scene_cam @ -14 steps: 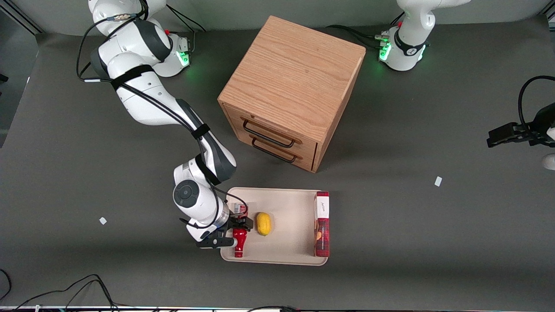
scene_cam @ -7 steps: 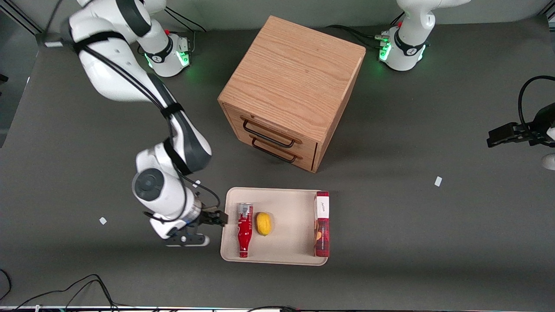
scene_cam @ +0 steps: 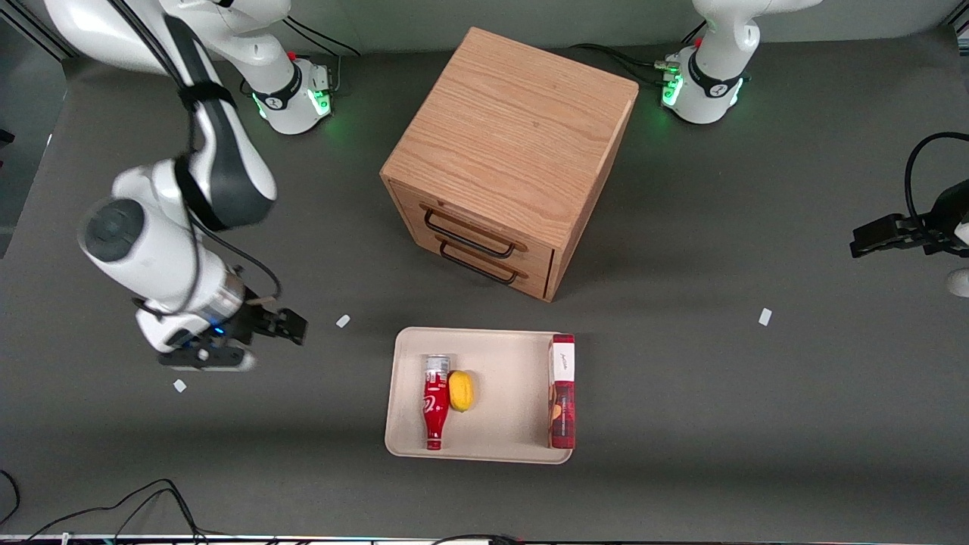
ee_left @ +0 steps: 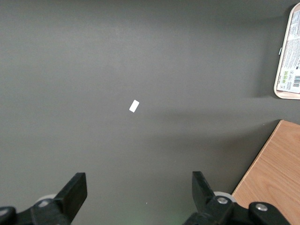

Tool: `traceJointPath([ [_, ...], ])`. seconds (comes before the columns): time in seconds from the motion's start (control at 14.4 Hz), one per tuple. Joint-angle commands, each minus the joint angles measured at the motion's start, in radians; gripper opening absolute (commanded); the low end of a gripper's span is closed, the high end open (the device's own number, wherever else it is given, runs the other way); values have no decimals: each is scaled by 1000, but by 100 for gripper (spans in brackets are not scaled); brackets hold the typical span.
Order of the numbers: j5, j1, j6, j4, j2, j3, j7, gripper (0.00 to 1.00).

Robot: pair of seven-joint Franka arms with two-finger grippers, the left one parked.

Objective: Place coke bottle on tray

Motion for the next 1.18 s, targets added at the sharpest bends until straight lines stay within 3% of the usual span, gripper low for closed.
traceJointPath([
  [0.0,26,2,-49,-178,-207,-53,-80,100],
  [0.56,11,2,-371,-200,-491,-103,-171,100],
  [0.77,-21,2,-467,-116,-481,-105,-172,100],
  [1.11,-43,0,-483,-16,-390,-120,-128,100],
])
